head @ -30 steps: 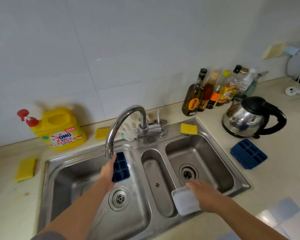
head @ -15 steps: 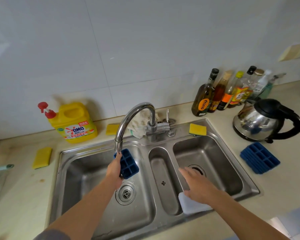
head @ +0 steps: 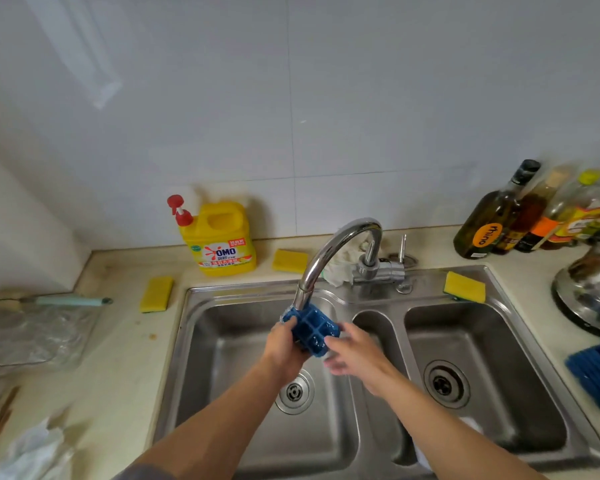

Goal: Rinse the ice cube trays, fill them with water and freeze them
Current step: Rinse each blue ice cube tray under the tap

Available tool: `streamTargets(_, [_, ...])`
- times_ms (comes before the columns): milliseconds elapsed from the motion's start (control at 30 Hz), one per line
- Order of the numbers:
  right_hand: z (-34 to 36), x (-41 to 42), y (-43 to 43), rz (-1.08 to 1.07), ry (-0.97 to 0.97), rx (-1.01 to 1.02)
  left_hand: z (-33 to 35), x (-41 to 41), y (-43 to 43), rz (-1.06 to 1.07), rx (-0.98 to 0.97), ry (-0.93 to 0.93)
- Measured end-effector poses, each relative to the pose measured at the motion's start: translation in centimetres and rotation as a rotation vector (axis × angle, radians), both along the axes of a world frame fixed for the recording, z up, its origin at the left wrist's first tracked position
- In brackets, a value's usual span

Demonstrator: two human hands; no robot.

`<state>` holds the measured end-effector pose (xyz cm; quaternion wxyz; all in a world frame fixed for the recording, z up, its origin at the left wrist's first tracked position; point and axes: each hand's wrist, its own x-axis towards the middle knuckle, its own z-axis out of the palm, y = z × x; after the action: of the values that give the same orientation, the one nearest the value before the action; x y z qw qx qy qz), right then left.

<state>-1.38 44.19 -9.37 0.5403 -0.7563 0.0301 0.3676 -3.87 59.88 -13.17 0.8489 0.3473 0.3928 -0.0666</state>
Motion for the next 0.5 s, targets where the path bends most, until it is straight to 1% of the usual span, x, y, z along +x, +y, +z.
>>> streamTargets(67, [0.0, 0.6, 0.9, -0.051, -0.049, -0.024, -0.3, -0.1, 0.6, -0.080, 0.034, 0.014])
streamTargets(167, [0.6, 1.5, 1.6, -0.070, -0.146, -0.089, -0.5, -0.1, 2.3, -0.289, 0.151, 0.089])
streamTargets(233, [0.9, 2.0, 2.0, -0.029, -0.208, -0.103, -0.5, 0.1, 3.5, -0.375, 0.209, 0.105])
streamTargets(300, [1.0, 2.4, 2.6, 0.026, -0.258, -0.110, -0.5, 0.6, 4.4, -0.408, 0.240, 0.082])
streamTargets(367, [0.9, 2.8, 3.2, 0.020, -0.252, -0.101, -0.4, 1.2, 4.8, -0.422, 0.223, 0.037])
streamTargets(433, [0.5, 3.3, 3.6, -0.012, -0.176, -0.058, -0.1, 1.5, 5.2, -0.418, 0.225, 0.009])
streamTargets(500, [0.1, 3.7, 3.8, 0.000, -0.094, -0.033, 0.0, 1.9, 5.7, -0.399, 0.311, 0.012])
